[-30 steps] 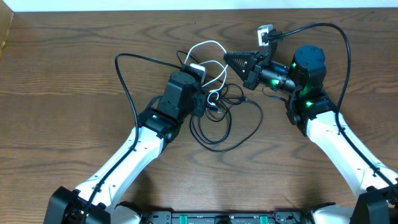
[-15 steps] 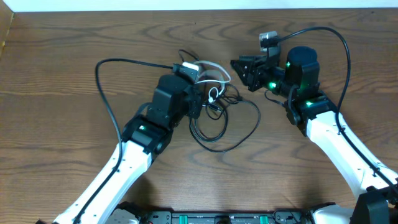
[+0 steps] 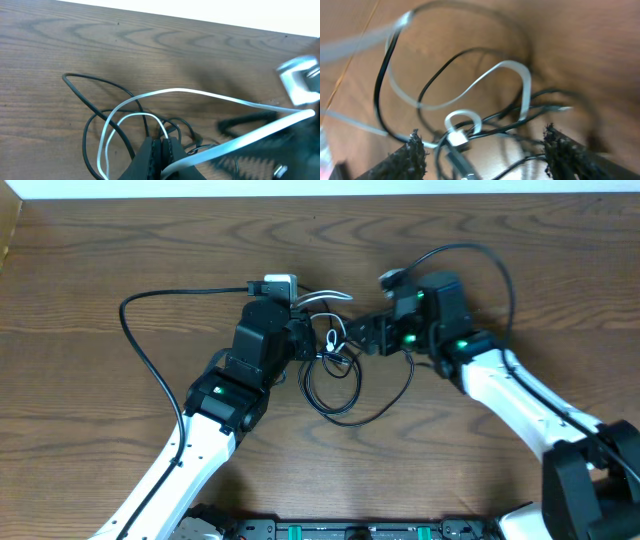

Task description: Untangle cables

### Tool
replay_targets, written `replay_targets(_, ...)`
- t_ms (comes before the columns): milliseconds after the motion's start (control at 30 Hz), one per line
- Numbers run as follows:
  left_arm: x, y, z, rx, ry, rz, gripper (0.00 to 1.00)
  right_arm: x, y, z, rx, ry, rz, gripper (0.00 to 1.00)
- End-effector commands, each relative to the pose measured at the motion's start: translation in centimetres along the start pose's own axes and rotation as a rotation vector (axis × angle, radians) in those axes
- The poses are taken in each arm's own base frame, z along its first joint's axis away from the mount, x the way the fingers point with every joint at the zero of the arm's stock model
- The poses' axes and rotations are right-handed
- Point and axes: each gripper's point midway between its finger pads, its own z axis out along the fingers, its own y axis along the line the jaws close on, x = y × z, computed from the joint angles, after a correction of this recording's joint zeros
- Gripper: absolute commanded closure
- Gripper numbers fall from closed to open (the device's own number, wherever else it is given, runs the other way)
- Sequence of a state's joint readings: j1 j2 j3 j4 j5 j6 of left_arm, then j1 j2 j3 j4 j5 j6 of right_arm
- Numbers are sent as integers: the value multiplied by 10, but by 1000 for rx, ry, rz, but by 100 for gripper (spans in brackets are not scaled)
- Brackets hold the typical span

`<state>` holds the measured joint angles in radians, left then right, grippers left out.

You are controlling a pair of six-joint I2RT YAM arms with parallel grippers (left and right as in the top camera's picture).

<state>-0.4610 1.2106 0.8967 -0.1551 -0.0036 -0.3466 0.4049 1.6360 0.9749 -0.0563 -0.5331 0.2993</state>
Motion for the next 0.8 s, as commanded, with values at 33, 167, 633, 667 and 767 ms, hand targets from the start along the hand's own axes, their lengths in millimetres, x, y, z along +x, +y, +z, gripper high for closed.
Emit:
replay_targets(33,-3,2,-2,-8,-17,-40,92,17,27,18,-86,58,-48,20)
replay_targets(167,-3,2,-2,-8,-16,-39,92,20,27,25,-42,57,-21,33)
replay_targets(633,3,4,-2,-12,10,-38,92,32,32,47,120,20,71,58)
replay_targets(667,3,3,-2,-12,10,-37,92,32,30,49,134,16,68,59)
replay_targets(767,3,3,-2,-12,10,-37,92,33,31,57,128,7,57,60)
